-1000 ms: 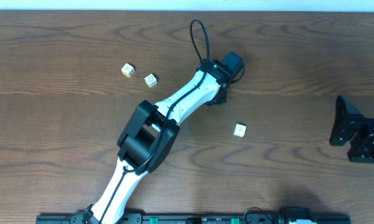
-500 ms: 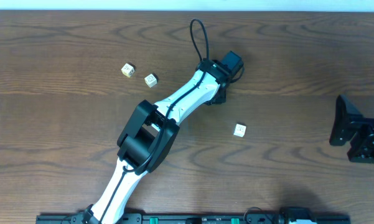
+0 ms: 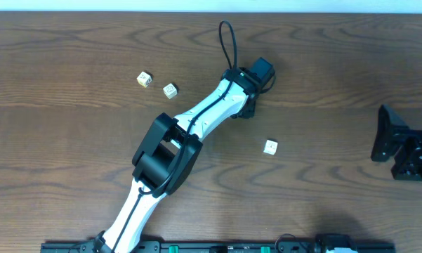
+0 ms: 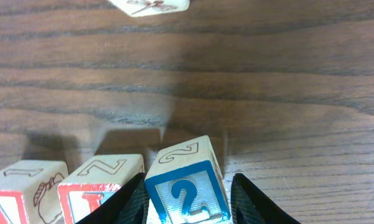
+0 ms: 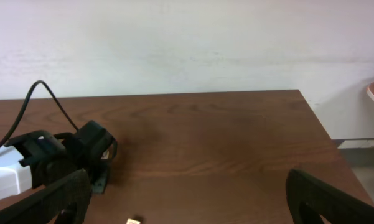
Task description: Spell out Ai2
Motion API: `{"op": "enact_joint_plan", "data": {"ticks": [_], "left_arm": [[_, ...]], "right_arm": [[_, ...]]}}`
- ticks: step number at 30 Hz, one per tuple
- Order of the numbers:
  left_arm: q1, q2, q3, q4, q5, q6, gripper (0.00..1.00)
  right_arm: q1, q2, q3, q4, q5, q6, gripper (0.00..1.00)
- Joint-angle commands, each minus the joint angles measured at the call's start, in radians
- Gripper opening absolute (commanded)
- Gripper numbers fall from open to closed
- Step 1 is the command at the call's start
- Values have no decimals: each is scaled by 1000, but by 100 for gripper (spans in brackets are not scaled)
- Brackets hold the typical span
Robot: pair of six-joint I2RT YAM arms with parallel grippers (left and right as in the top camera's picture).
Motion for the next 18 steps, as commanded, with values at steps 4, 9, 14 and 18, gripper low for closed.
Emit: {"op": "enact_joint_plan", "data": {"ticks": [4,9,14,18], "left_arm": [[0,16,0,8,-17,48,43],[0,16,0,10,-17,56,44],[0,16,0,12,-17,71,43],[0,16,0,16,-22,71,53]], "right_arm": [[-3,6,11,2,7,14,99],[-3,6,11,2,7,14,99],[-3,7,11,2,7,14,99],[-3,7,11,2,7,14,99]]}}
